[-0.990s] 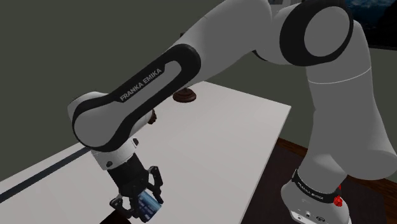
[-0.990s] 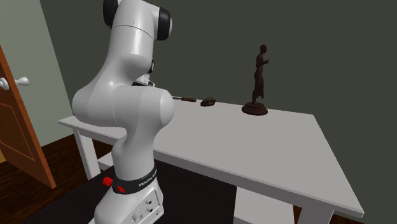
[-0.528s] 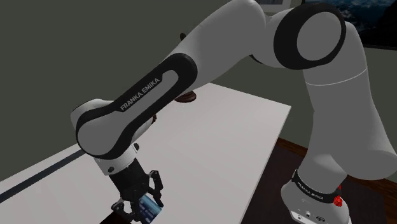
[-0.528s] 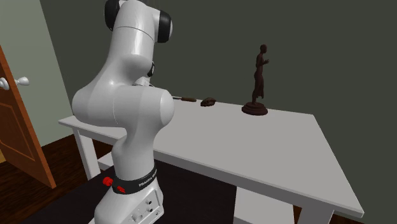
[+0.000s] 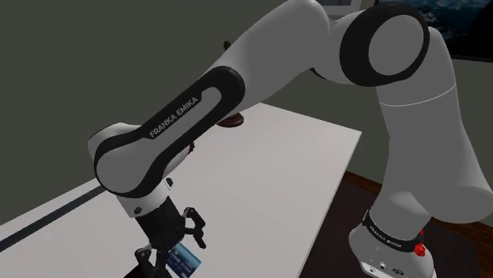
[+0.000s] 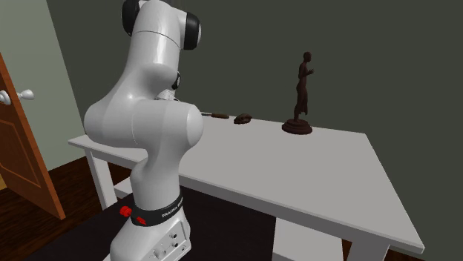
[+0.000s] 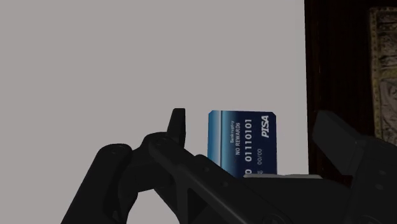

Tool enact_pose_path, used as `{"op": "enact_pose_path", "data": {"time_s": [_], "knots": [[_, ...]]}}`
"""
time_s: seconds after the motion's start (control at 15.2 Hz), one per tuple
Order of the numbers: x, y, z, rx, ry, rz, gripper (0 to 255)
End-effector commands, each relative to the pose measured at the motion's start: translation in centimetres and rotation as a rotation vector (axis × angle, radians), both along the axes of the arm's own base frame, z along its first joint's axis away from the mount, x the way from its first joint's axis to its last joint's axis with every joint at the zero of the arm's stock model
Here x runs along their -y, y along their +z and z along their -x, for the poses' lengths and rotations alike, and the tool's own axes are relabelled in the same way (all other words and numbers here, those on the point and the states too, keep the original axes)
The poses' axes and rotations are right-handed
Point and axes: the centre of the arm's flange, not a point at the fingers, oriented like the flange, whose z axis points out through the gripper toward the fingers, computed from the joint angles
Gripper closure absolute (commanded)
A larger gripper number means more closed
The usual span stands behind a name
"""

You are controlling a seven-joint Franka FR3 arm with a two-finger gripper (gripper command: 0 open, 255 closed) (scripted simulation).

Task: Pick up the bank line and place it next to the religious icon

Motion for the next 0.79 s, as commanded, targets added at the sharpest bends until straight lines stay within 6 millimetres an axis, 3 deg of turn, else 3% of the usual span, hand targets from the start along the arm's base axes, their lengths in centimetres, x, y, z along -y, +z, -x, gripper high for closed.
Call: {"op": "enact_pose_path", "data": {"time_s": [0.0, 0.26, 0.73], "knots": [[0.0, 0.0, 0.0, 0.0, 0.0, 0.0, 0], [-0.3, 4.2, -2.7, 0.0, 0.0, 0.0, 0], [-0.3, 4.2, -2.7, 0.0, 0.0, 0.0, 0]]}}
